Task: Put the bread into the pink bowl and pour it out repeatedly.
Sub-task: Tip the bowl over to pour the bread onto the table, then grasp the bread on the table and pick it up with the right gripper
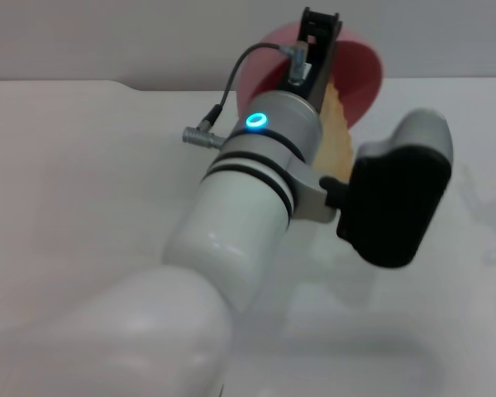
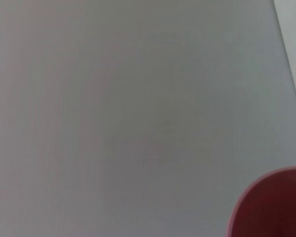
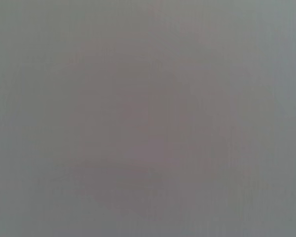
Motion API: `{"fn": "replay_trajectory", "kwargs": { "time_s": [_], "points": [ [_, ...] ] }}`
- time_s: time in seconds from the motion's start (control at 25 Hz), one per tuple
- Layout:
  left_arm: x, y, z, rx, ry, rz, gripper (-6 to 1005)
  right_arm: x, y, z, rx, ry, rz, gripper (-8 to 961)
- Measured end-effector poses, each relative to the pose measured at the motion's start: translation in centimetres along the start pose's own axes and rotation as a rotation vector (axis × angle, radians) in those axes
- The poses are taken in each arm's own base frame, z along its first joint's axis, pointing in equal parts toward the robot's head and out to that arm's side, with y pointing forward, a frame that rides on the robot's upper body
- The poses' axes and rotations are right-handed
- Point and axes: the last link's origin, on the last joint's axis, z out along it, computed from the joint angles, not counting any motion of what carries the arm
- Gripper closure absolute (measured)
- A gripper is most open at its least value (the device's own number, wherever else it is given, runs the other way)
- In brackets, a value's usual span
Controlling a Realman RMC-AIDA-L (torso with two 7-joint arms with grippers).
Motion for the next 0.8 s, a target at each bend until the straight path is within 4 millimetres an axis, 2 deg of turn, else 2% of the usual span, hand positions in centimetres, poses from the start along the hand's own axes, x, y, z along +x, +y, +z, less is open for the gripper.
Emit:
{"fn": "replay_trajectory", "kwargs": {
  "time_s": [0.16,0.32,0.6,0.68,0.8],
  "points": [
    [0.6,0.7,-0.6,0.036,0.035,0.099,953,-0.2,-0.3,-0.1,0.01,-0.015,-0.004,204],
    [0.7,0.5,-0.7,0.048,0.038,0.111,953,-0.2,-1.1,-0.3,0.043,-0.018,-0.001,204],
    [0.7,0.8,-0.7,0.046,0.039,0.154,952,0.1,-3.9,-1.4,0.143,-0.004,0.006,204],
    [0.7,0.8,-0.7,0.044,0.041,0.153,952,0.1,-4.3,-1.5,0.156,-0.007,0.033,204],
    [0.4,0.3,-0.4,0.039,0.022,0.047,952,0.2,-4.3,-1.4,0.149,-0.006,0.063,204]
  ]
}}
